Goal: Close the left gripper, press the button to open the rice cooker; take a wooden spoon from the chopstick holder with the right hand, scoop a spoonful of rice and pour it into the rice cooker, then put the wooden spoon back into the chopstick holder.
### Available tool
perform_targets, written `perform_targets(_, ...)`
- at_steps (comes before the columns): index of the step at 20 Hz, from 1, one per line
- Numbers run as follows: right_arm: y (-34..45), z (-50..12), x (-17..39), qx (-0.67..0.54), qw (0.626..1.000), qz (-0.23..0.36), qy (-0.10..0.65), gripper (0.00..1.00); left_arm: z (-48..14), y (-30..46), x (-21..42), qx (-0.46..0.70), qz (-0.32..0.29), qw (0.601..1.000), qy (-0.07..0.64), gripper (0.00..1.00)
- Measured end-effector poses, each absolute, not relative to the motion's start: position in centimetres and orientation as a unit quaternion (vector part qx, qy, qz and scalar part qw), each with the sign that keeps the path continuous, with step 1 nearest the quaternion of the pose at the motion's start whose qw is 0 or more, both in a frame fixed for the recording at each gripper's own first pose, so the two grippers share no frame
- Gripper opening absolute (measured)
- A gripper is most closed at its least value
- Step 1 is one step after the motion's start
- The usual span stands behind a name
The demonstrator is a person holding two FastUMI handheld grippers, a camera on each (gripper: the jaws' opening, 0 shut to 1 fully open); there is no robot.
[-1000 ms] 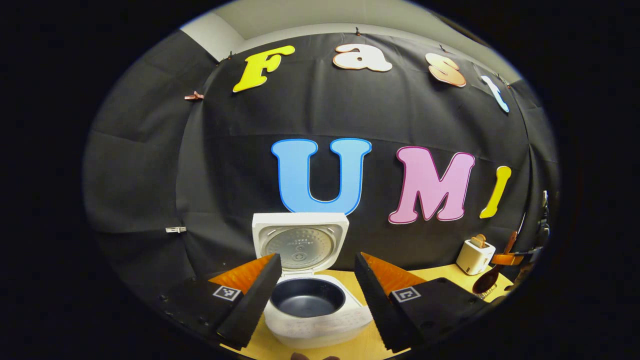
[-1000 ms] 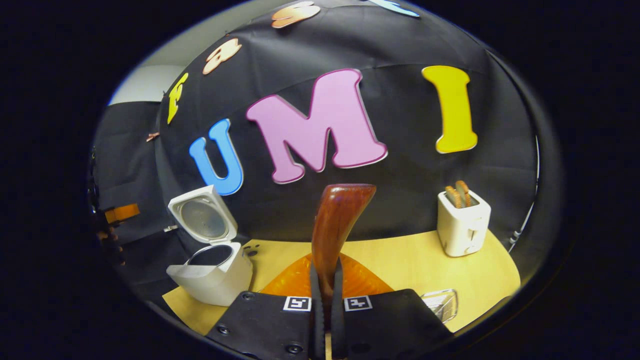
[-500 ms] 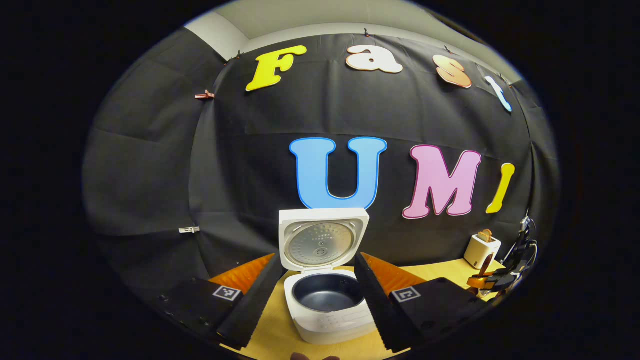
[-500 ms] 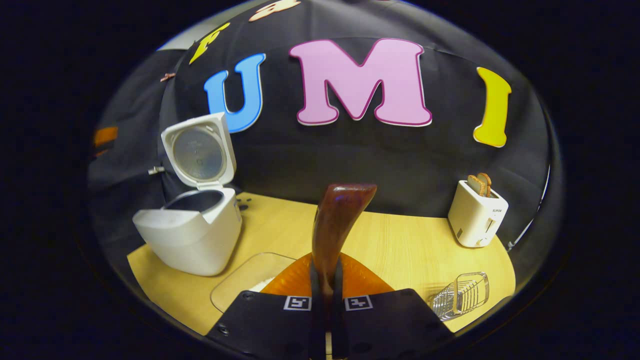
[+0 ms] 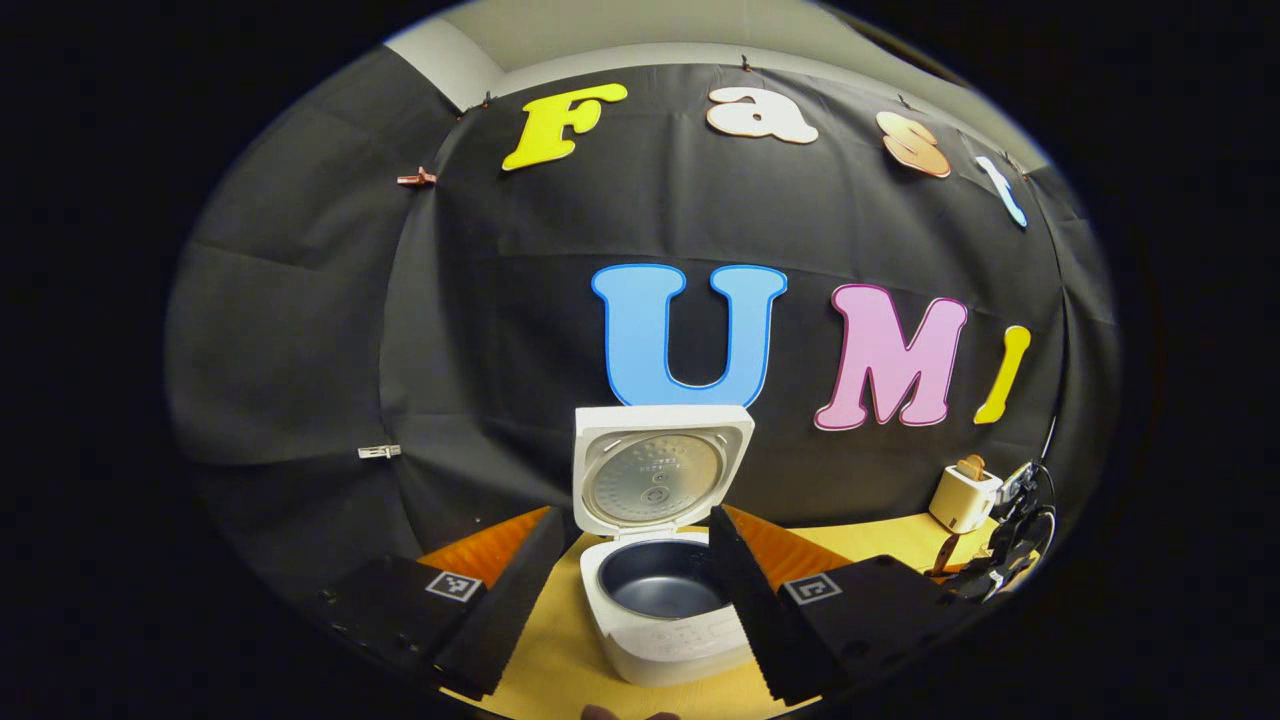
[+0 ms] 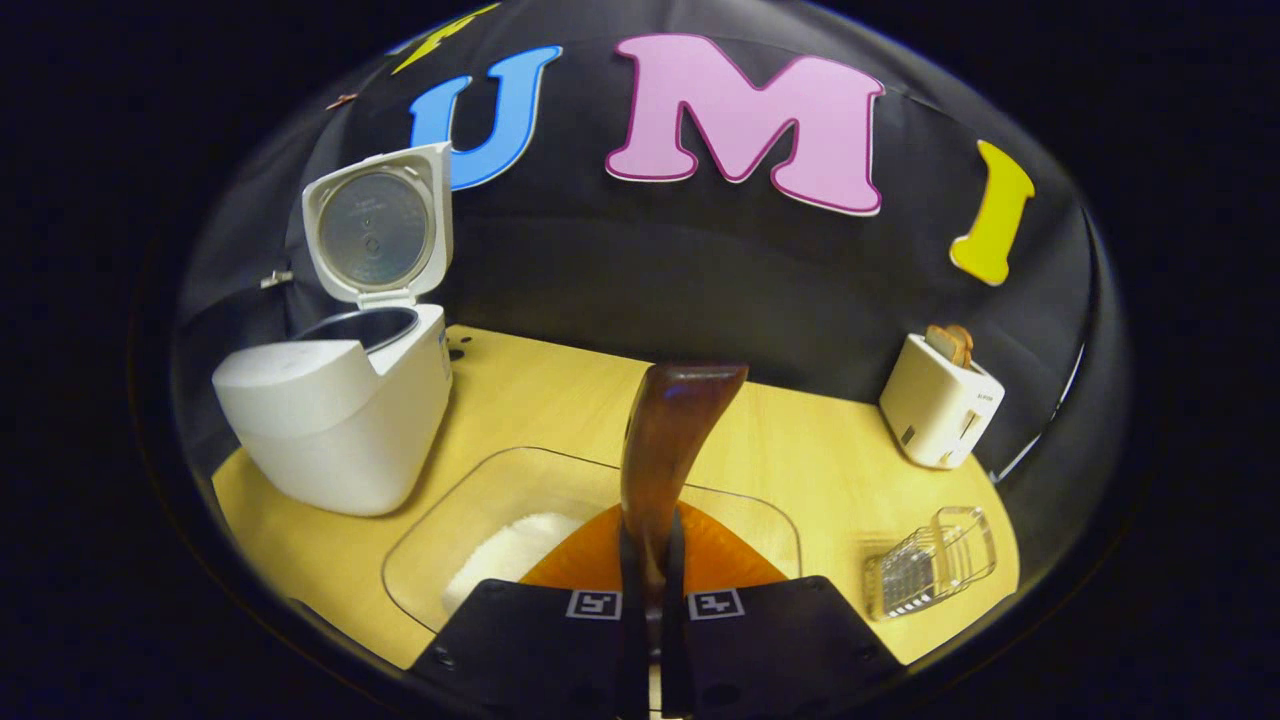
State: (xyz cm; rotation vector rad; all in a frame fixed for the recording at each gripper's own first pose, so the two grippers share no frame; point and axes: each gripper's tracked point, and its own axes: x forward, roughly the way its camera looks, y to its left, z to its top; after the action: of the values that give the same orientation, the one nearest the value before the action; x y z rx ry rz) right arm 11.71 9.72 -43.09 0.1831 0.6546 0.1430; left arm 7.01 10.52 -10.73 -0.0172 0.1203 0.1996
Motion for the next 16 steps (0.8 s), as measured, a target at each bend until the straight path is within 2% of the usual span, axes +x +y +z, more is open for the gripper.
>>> perform_targets(5,10.9,-42.9,11.6,0.182,0.925,0.041,0.332,0.1,-10.8,11.2,6.9,-0.012,0.101,0.993,0.058,0.94)
perform_targets(10,10.5,-43.4,11.9,0.312,0.888,0.001,0.337,0.09,-10.6,11.4,6.7,-0.012,0.1,0.993,0.055,0.94)
perform_targets(14,9.9,-43.3,12.1,0.439,0.838,-0.022,0.324,0.09,-10.2,11.2,6.5,-0.011,0.099,0.994,0.053,0.94)
perform_targets(16,9.1,-42.8,12.4,0.45,0.836,-0.023,0.314,0.09,-10.0,11.0,6.4,-0.01,0.099,0.994,0.052,0.94)
